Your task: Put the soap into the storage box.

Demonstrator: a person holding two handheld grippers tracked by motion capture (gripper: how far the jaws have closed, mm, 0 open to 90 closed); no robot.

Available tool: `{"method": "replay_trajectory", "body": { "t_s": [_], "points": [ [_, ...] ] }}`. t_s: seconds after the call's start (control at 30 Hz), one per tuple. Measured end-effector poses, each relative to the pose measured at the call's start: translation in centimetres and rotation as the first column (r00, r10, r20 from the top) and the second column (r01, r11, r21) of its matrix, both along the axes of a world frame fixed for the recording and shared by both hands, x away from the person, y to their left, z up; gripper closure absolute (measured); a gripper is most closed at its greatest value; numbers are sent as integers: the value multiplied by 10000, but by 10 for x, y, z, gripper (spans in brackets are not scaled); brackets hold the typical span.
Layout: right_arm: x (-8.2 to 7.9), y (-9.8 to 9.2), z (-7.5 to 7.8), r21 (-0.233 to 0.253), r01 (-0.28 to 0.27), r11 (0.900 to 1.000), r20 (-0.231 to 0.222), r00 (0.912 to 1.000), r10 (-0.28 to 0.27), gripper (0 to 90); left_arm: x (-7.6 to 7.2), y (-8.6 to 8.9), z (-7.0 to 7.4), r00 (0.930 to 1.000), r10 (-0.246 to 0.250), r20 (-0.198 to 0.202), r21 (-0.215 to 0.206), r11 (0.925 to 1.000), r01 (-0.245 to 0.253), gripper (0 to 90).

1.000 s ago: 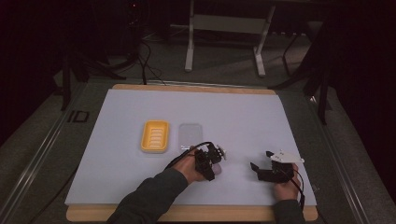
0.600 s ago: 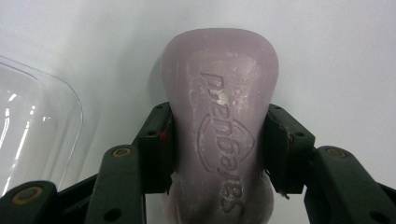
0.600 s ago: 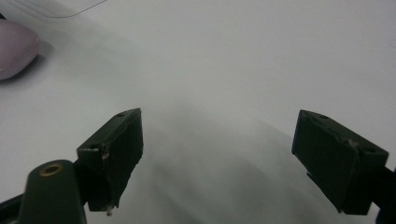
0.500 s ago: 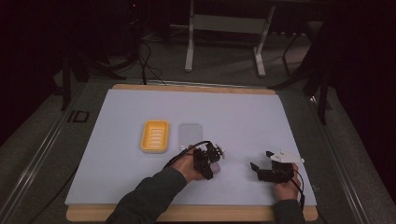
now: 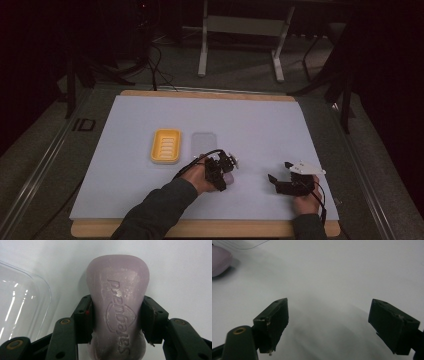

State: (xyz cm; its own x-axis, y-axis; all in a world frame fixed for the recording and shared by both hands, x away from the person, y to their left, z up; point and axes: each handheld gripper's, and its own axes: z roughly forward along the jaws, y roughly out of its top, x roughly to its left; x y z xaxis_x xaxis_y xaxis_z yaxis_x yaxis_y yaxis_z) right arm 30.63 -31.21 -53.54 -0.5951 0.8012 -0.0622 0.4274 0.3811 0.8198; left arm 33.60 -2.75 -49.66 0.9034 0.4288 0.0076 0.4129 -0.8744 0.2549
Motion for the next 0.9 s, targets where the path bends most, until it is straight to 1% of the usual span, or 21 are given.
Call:
{"method": "replay_trajectory", "body": {
  "t_s": [0.43, 0.9],
  "points": [
    [0, 0, 0, 14, -25, 10000, 19, 10000, 25, 162, 2, 6, 6, 9999, 101, 96, -49, 9999, -100, 497],
    [0, 0, 0, -4, -37, 10000, 18, 10000, 37, 162, 5, 12, 13, 9997, 201, 157, -190, 9996, -198, 497]
  ]
}}
